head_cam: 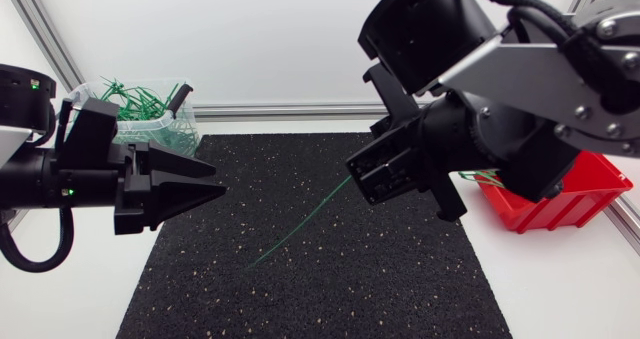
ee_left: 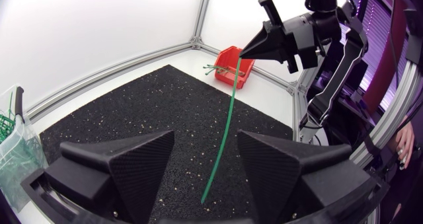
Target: Take a green cable tie from the red box, thread the tail through the head to close it, then place it in the transparent bin on the left.
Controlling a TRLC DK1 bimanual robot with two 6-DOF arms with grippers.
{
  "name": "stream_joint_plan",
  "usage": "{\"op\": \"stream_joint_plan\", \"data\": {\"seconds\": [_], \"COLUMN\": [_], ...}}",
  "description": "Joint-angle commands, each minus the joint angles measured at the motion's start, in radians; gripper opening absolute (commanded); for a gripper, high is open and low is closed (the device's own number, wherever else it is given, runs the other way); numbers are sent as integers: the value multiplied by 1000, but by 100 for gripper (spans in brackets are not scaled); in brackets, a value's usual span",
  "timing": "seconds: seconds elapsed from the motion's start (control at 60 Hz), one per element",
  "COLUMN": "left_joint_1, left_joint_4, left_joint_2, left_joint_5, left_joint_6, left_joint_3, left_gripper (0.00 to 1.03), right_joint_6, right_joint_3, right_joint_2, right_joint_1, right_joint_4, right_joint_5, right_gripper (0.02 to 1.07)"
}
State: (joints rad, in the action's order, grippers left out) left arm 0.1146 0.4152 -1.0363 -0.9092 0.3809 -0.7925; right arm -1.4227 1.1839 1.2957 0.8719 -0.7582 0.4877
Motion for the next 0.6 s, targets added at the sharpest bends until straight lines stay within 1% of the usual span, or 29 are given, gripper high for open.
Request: {"op": "stream_joint_plan", "data": {"seconds": [0.0, 0.05, 0.1, 0.233, 0.367, 0.483, 0.583], "left_joint_1": [8, 22, 56, 115, 160, 186, 192], "left_joint_4": [22, 20, 19, 11, -3, 16, 16], "left_joint_2": [-53, -70, -84, -103, -130, -192, -234], "left_joint_5": [-40, -53, -53, -53, -53, -53, -53], "left_joint_6": [41, 42, 52, 69, 76, 76, 90], "left_joint_3": [-63, -79, -93, -111, -134, -192, -217], "left_gripper": [72, 73, 76, 76, 76, 76, 78], "right_joint_6": [-32, -30, -30, -36, -50, -71, -73], "right_joint_3": [-1, -3, -3, 10, 31, 42, 66], "right_joint_2": [-4, 5, 14, 42, 62, 65, 76], "right_joint_1": [50, 79, 96, 113, 116, 118, 114], "right_joint_4": [14, 34, 49, 88, 115, 146, 134], "right_joint_5": [26, 43, 54, 60, 60, 60, 60], "right_gripper": [10, 10, 10, 10, 10, 10, 10]}}
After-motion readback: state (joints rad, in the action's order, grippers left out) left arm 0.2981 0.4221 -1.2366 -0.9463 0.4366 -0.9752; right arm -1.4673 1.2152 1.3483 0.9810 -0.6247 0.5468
